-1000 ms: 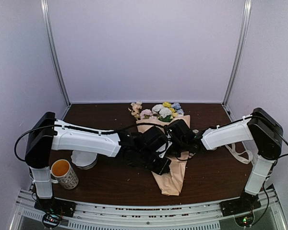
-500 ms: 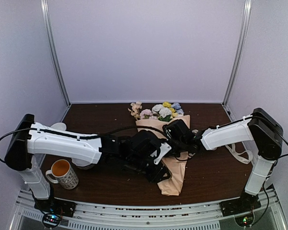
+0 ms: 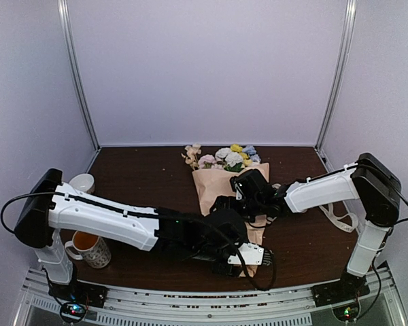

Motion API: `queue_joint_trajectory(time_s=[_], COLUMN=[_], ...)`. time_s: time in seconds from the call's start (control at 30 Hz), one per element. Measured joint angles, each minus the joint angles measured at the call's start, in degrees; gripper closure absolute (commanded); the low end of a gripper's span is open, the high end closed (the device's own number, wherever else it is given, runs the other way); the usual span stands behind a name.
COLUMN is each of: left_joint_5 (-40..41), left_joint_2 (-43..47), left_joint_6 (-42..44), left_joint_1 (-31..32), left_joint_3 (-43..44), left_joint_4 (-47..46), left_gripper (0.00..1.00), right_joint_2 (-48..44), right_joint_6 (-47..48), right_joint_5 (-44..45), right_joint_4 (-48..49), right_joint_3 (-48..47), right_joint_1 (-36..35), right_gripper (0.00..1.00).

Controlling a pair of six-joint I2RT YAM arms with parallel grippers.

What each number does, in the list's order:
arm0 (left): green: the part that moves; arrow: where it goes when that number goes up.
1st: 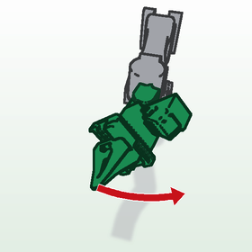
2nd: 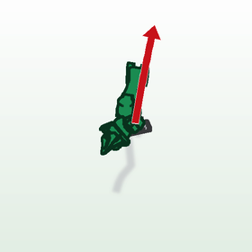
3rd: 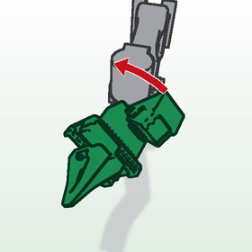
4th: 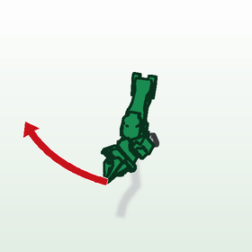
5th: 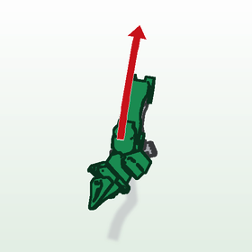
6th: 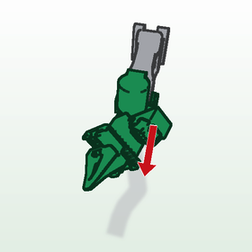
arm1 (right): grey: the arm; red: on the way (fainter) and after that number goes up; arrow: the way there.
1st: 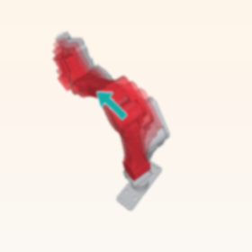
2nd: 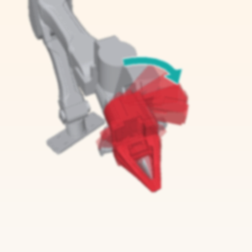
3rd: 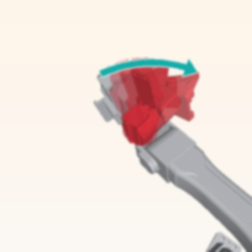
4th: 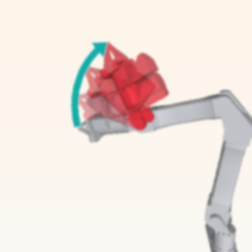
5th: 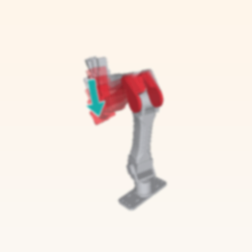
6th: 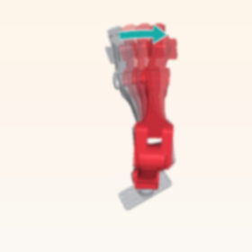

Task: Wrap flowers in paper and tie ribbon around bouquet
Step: Adjust the folded wrapping paper at the center of the board.

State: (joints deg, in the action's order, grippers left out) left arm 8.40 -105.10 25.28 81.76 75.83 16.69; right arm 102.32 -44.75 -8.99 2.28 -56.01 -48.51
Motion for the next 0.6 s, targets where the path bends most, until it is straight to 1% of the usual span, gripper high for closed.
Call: queue_joint_trajectory(time_s=[0.13, 0.23, 0.3, 0.37, 0.43, 0.5, 0.53, 0.6], left_joint_5=[1.66, 2.1, 2.01, 1.79, 1.44, 0.92, 0.83, 0.98], left_joint_2=[-2.56, -2.93, -3.89, -5.9, -7.96, -10.32, -11.06, -12.2], left_joint_6=[4.98, 6.64, 7.43, 7.93, 8.09, 8.07, 8.02, 8.0], left_joint_1=[-2.54, -3.41, -3.67, -3.72, -3.72, -3.72, -3.72, -3.72], left_joint_3=[1.6, 1.81, 2.62, 3.96, 4.94, 5.77, 5.95, 5.95], left_joint_4=[-0.15, -0.09, 0.13, 0.39, 0.63, 1.16, 1.4, 1.64], left_gripper=[0.29, 0.33, 0.33, 0.34, 0.37, 0.47, 0.53, 0.71], right_joint_2=[0.0, 0.0, 0.0, 0.0, 0.0, 0.0, 0.0, 0.0], right_joint_6=[0.0, 0.0, 0.0, -0.02, -0.02, -0.11, -0.17, -0.17], right_joint_5=[-0.42, -0.74, -1.03, -1.2, -1.25, -1.25, -1.27, -1.25], right_joint_4=[0.11, 0.11, 0.11, 0.15, 0.2, 0.24, 0.24, 0.24], right_joint_3=[0.0, 0.0, 0.0, 0.0, 0.0, 0.0, 0.0, 0.0], right_joint_1=[0.0, 0.0, 0.0, 0.0, 0.0, 0.0, 0.0, 0.0], right_gripper=[0.0, 0.0, 0.0, 0.0, 0.0, 0.0, 0.0, 0.0])
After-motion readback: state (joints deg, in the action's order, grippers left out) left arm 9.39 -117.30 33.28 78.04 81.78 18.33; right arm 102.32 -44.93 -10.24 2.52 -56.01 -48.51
